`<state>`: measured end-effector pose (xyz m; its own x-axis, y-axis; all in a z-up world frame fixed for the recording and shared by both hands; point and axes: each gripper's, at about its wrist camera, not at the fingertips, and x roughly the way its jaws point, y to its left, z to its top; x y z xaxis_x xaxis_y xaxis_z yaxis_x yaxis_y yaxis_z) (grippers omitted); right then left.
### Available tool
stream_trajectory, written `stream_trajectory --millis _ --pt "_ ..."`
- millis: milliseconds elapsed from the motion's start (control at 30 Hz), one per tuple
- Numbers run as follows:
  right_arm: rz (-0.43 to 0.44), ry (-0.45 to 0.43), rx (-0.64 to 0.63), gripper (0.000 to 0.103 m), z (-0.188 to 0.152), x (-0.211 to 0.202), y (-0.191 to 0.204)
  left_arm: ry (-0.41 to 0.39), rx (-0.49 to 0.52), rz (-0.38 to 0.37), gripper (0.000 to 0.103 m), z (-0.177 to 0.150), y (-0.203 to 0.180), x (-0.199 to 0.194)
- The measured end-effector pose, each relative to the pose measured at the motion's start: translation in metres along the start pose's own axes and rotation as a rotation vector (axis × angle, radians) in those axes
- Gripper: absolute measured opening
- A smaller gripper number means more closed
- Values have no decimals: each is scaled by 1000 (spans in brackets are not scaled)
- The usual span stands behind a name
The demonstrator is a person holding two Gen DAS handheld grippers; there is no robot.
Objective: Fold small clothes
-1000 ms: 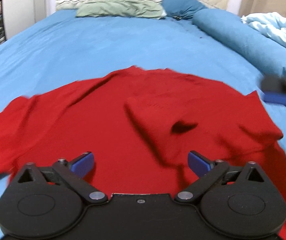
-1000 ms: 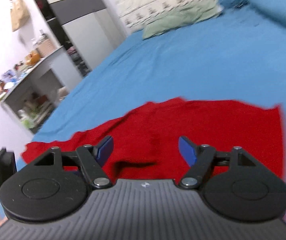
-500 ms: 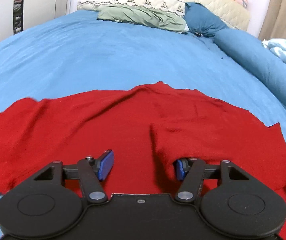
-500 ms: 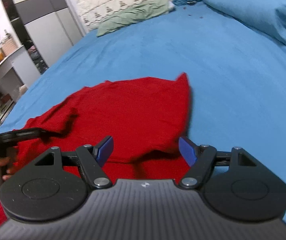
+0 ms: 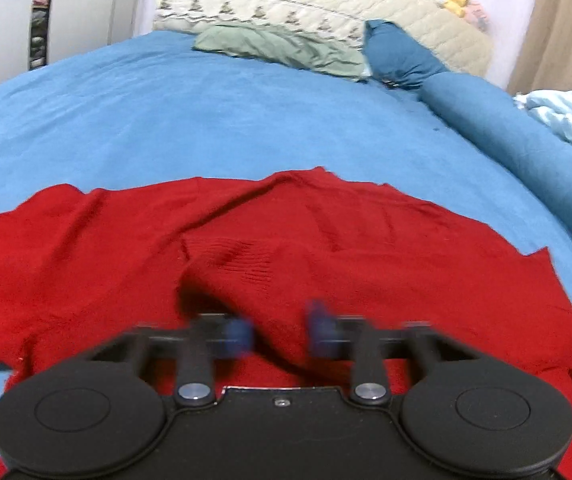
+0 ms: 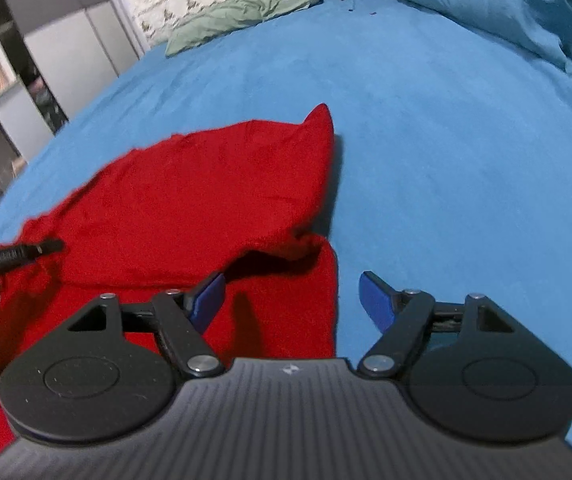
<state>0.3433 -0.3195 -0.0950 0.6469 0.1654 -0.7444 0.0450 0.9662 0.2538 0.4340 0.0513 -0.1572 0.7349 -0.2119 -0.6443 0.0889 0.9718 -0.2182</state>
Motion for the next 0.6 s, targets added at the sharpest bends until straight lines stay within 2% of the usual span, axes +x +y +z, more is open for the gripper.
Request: stream_trajectory --millis 67,167,300,500,600 --pt "-43 -2 -74 96 -3 4 8 -18 -17 -4 4 5 3 -2" --pt "-138 -12 -193 96 -7 15 21 -98 4 28 4 13 3 -17" --pt "-201 -35 -239 95 -3 31 32 -178 15 77 4 21 12 -35" --pt "-315 -90 -221 86 3 34 35 -212 2 98 4 11 28 -47" --pt "-330 -71 -231 83 -4 31 28 -173 18 115 5 1 32 -40"
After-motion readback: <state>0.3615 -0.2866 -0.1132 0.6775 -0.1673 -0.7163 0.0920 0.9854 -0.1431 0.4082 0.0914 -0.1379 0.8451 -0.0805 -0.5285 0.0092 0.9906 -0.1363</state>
